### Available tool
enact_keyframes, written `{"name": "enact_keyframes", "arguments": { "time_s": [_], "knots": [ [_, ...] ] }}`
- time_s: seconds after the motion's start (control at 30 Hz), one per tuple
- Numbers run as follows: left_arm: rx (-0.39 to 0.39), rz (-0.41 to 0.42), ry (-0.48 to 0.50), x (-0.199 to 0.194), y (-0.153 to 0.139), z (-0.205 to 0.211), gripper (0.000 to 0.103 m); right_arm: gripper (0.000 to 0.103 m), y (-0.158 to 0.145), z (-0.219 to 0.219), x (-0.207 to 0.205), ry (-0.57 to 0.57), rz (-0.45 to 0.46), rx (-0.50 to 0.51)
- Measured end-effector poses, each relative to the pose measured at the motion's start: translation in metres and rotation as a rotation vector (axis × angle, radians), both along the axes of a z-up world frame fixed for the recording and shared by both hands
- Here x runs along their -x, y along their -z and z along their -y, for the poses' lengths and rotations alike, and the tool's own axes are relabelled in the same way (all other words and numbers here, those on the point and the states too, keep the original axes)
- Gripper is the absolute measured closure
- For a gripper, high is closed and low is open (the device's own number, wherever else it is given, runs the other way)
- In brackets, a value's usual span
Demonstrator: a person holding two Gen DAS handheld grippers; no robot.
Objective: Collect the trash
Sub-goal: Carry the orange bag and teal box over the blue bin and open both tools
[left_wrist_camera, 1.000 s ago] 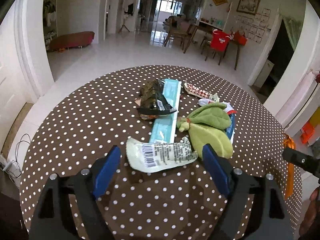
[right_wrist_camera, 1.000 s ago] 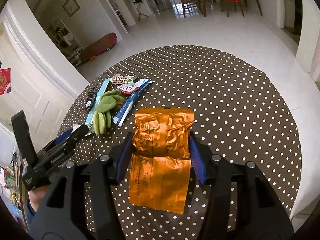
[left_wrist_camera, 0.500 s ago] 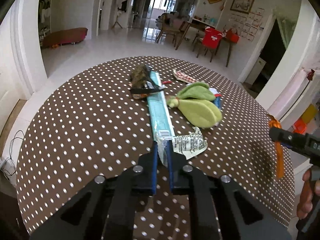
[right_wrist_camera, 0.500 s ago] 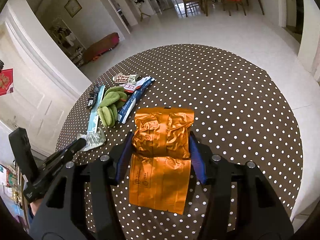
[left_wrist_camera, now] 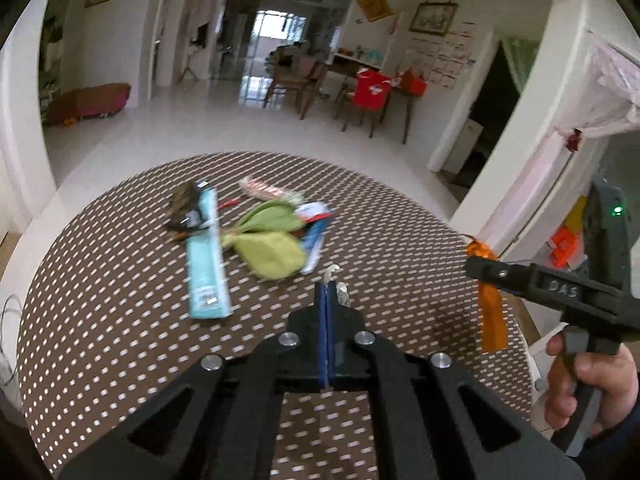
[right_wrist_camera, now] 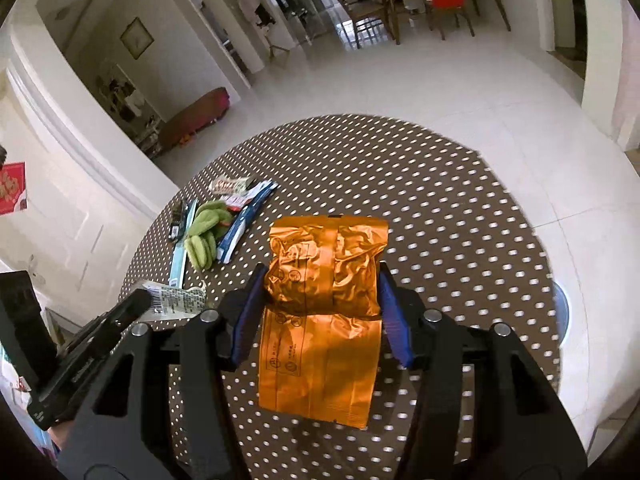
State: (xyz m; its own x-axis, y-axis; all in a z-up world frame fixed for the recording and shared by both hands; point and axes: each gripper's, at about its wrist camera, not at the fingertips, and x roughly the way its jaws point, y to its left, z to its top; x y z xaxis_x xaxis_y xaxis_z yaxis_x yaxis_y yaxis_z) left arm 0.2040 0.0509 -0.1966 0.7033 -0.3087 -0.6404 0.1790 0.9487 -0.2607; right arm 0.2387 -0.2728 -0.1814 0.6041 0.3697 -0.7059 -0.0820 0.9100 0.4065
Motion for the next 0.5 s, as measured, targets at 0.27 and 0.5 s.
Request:
{"name": "enact_keyframes", "arguments": {
  "time_s": [0.27,0.5],
  "knots": [
    [0.007,0.059,0.115,-0.018,-0.031,0.066,0.103,0.05,-0.017,0.067,0.011,0.119,0.045,-0.019],
    [0.017,0.1,0.255,-0.039,-0.051,0.153,0.103,0.05,-0.023,0.157,0.023,0.284,0.062,-0.025]
  ]
}}
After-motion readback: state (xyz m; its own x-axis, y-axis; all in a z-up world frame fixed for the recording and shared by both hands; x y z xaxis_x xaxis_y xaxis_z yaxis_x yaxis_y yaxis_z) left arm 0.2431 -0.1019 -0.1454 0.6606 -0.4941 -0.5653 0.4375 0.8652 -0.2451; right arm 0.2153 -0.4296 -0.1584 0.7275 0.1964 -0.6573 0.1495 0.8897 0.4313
